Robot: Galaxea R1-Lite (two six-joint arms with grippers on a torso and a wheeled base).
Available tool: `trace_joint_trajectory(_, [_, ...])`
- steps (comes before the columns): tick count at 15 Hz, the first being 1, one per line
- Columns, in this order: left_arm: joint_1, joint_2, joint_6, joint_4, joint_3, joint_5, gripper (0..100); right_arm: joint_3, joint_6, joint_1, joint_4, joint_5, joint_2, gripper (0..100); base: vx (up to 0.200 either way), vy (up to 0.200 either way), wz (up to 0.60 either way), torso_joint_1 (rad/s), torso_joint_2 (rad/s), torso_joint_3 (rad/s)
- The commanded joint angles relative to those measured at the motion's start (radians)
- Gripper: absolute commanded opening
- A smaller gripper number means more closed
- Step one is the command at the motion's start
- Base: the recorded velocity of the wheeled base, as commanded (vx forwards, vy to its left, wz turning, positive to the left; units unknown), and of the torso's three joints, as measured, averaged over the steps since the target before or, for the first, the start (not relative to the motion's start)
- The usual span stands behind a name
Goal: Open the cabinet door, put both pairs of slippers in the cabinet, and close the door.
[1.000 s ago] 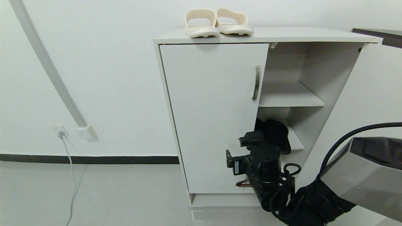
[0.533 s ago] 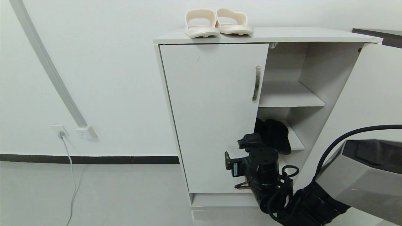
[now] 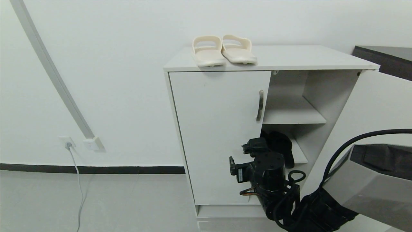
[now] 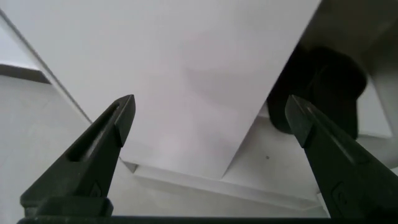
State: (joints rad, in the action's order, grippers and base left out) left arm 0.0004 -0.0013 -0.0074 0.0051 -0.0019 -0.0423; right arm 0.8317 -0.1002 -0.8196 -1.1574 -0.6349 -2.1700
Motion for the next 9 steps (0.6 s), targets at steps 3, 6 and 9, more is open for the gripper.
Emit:
trace_joint_trajectory(3, [0.001,0.001,0.0,0.001,0.0,-0.001,0,-0.002,0.001,0.0,0.001,0.0,-0.001,100,0.0,0.0,0.0,0.11,-0.45,-0.347])
trace_joint_trajectory(6, [0.001,0.001,0.0,0.001,0.0,-0.001,0,-0.002,-0.001,0.0,0.001,0.0,-0.001,100,0.0,0.0,0.0,0.132,-0.46,-0.333])
trace_joint_trajectory(9, [0.001,0.001,0.0,0.001,0.0,-0.001,0,-0.002,-0.001,0.0,0.001,0.0,-0.002,100,0.0,0.0,0.0,0.152,-0.47,-0.32])
